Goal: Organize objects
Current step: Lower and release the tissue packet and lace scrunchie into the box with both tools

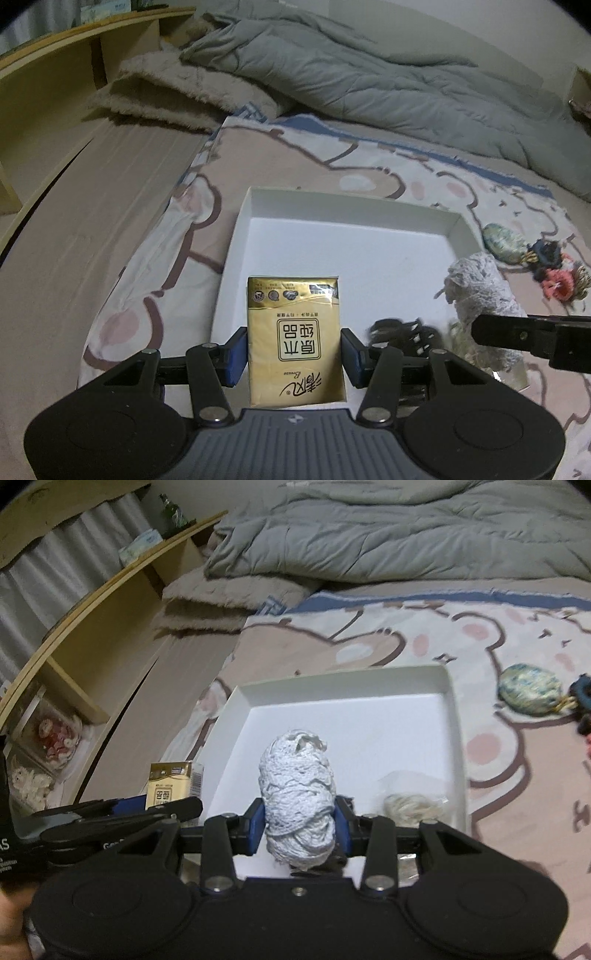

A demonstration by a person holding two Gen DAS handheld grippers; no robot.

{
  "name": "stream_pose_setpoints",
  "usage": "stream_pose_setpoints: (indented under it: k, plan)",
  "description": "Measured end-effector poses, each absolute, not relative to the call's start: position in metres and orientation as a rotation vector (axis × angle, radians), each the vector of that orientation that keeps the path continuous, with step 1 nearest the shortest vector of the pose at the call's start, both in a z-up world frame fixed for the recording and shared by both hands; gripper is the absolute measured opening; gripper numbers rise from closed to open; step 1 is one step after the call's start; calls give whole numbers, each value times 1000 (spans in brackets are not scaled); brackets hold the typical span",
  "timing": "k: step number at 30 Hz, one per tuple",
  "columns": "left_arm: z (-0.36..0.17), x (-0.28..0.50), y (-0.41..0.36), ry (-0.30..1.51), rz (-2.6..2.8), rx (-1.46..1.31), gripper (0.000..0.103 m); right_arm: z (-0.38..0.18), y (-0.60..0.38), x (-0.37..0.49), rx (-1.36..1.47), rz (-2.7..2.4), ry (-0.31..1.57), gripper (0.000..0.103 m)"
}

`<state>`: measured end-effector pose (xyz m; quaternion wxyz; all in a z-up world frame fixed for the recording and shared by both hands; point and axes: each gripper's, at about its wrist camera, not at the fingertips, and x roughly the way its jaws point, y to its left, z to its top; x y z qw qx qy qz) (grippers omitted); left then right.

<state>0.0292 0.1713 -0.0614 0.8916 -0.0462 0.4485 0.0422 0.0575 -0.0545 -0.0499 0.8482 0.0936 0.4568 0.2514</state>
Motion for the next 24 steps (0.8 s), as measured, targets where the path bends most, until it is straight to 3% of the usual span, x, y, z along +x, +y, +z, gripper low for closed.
stream_pose_setpoints:
  k: [24]
  plan:
    - [-89,35,188,1016,70,-58,54,-104,6,62,245,568,1088,43]
